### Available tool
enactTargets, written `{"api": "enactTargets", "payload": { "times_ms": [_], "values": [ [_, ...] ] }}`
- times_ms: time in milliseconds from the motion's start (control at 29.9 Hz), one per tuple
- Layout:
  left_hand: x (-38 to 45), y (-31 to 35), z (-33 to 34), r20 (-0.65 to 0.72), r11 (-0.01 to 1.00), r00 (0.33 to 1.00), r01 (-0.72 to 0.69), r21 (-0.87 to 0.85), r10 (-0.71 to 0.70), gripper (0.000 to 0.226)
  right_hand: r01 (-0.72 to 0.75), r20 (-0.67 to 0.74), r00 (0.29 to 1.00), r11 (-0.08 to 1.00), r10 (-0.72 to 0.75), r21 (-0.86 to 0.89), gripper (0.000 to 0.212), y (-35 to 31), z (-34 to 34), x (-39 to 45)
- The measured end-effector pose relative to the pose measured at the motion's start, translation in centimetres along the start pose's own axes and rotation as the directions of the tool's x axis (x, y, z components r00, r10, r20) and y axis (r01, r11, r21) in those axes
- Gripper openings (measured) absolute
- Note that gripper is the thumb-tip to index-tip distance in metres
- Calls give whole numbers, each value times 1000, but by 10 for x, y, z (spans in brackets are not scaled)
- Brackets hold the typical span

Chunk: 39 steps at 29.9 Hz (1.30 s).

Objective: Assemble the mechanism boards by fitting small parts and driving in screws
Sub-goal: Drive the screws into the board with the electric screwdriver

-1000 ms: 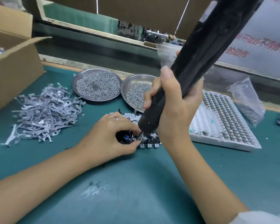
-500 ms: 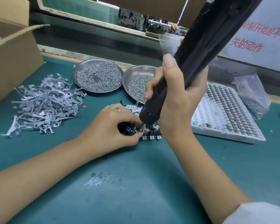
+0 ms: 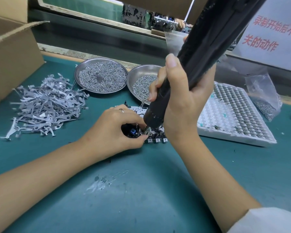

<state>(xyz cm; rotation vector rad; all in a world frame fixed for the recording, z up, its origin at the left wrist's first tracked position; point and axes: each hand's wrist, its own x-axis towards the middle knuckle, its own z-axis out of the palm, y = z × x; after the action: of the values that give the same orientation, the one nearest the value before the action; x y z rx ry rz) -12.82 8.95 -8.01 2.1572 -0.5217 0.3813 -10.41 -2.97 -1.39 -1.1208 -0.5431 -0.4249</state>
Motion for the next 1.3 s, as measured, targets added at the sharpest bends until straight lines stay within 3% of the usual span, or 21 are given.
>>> {"api": "enactTargets", "payload": {
  "times_ms": [234, 401, 568, 801, 935, 1035, 1069, 1135, 1169, 1236, 1302],
  "values": [
    [-1, -1, 1, -4, 1000, 1000, -14, 0, 14, 17, 10, -8, 1000, 1000, -10, 3, 20, -2, -3, 0],
    [-2, -1, 0, 1, 1000, 1000, 16, -10, -16, 18, 62, -87, 994, 997, -66, -42, 21, -5, -14, 8],
    [-2, 0, 1, -2, 1000, 1000, 0, 17, 0, 19, -46, -68, 997, 994, 39, -104, 19, 6, -14, 9],
    [-2, 0, 0, -3, 1000, 1000, -11, 29, 11, 20, -72, -61, 996, 990, 64, -125, 20, 2, -20, 8],
    [-1, 1, -1, 11, 999, 1000, -21, 24, 21, 22, 35, -57, 997, 965, -51, -258, 42, 2, -31, 4],
    [-2, 3, -2, -67, 995, 997, 39, -89, -45, 18, 137, -213, 940, 869, -265, -476, 24, 5, -46, -18],
    [-1, 2, -3, -124, 988, 989, 70, -137, -87, 17, 126, -189, 946, 833, -265, -539, 18, 7, -50, -29],
    [3, -1, -6, -238, 970, 956, 122, -211, -172, 15, 123, 74, 992, 730, -99, -672, 16, 11, -50, -50],
    [5, -4, -8, -288, 964, 937, 134, -232, -199, 16, 193, 255, 967, 626, 9, -755, 22, 13, -48, -59],
    [7, -8, -11, -366, 958, 901, 146, -245, -231, 18, 428, 523, 829, 379, 196, -820, 34, 22, -39, -70],
    [8, -10, -12, -415, 956, 874, 160, -246, -253, 22, 548, 582, 743, 199, 330, -812, 36, 25, -30, -72]
  ]
}}
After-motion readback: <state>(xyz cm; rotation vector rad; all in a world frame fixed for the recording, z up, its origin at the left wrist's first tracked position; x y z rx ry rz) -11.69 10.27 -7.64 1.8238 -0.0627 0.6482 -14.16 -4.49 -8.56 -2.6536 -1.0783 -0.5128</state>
